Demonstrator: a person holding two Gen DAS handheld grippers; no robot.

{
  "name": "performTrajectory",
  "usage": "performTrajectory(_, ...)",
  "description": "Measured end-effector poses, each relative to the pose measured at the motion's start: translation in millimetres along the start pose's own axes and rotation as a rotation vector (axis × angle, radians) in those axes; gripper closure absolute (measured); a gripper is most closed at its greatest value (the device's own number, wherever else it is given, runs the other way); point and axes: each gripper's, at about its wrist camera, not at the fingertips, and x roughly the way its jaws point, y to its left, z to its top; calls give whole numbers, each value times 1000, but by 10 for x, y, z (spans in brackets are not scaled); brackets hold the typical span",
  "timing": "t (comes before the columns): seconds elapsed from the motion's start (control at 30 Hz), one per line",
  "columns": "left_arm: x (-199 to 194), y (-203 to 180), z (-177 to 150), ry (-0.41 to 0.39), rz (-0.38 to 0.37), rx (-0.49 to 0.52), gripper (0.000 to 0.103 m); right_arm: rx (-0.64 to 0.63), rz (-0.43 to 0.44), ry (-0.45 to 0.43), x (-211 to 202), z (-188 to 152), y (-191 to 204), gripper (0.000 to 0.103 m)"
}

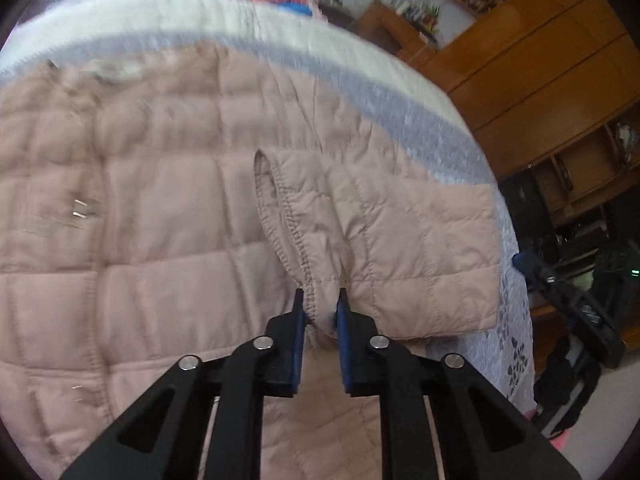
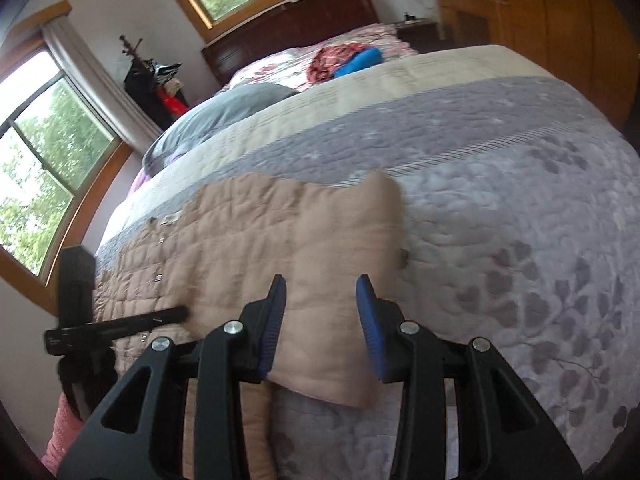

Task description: Fold large clothes

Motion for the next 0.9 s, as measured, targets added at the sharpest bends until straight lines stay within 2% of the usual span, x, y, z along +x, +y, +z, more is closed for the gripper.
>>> performTrajectory(0.1,-453,41,-91,-106,15,30,90,18,34,26,92,-39,-70,66)
performTrajectory(0.2,-961,236,-220,-202,58,25,90,2,76,63,294,-81,92,66)
performTrajectory(0.27,-1182,359,-248,-237,86,4,90,-29,114,93,431,-102,262,66)
performTrajectory(0.4,-1491,710,-334,-303,195,-22,90,-94,164,140,643,-119,590,67)
performTrajectory(0.6,-1311,1251,-404,-252,292,-99,90,-136,138,213,994,-172,848,71)
performTrajectory(0.73,-929,1627,-497,-154,309,-137,89,-165,82,236,1160,-239,880,75)
performTrajectory(0.83,-886,1579,-521,-164,350,-90,87,-176,57,242,1140,-254,904,75)
performTrajectory(0.9,-956,1523,-523,-168,386,-91,80,-174,46,235,1044,-213,966,74)
